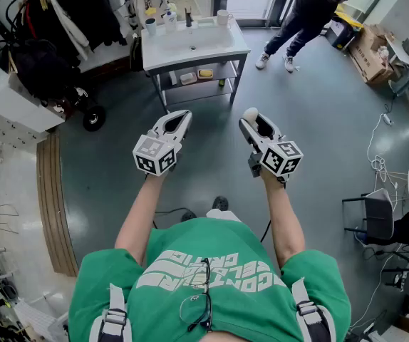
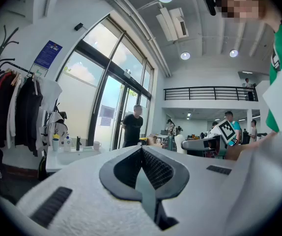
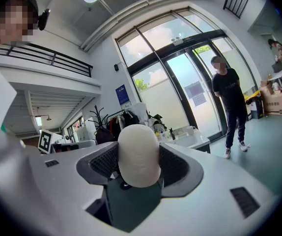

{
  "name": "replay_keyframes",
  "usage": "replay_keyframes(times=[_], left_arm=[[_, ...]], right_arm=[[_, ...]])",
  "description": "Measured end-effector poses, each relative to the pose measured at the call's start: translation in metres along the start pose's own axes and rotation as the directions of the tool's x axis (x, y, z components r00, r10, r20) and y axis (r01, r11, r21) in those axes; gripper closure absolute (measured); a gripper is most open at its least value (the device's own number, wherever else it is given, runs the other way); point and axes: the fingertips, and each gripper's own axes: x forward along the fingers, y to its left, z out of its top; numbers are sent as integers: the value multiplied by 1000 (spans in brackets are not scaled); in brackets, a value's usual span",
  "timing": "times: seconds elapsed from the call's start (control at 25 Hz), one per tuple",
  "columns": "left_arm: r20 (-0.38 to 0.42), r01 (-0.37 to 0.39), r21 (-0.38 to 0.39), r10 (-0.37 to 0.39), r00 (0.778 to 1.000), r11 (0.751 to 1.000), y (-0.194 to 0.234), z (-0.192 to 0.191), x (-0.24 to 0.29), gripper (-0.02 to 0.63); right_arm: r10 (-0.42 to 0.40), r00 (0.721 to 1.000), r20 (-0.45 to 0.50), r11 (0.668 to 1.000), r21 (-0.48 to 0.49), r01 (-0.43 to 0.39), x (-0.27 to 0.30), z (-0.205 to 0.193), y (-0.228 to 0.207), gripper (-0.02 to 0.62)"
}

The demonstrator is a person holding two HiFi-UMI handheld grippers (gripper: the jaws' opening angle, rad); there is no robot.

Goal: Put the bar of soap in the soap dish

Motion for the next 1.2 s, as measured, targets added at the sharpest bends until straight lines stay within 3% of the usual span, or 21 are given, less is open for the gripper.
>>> replay_keyframes(times=[1.2], left_arm=[[-40,-83,0,83,996,997,-21,-17,83,601]], right_arm=[[51,999,-20,999,13,-50,-2,32,-96,340]])
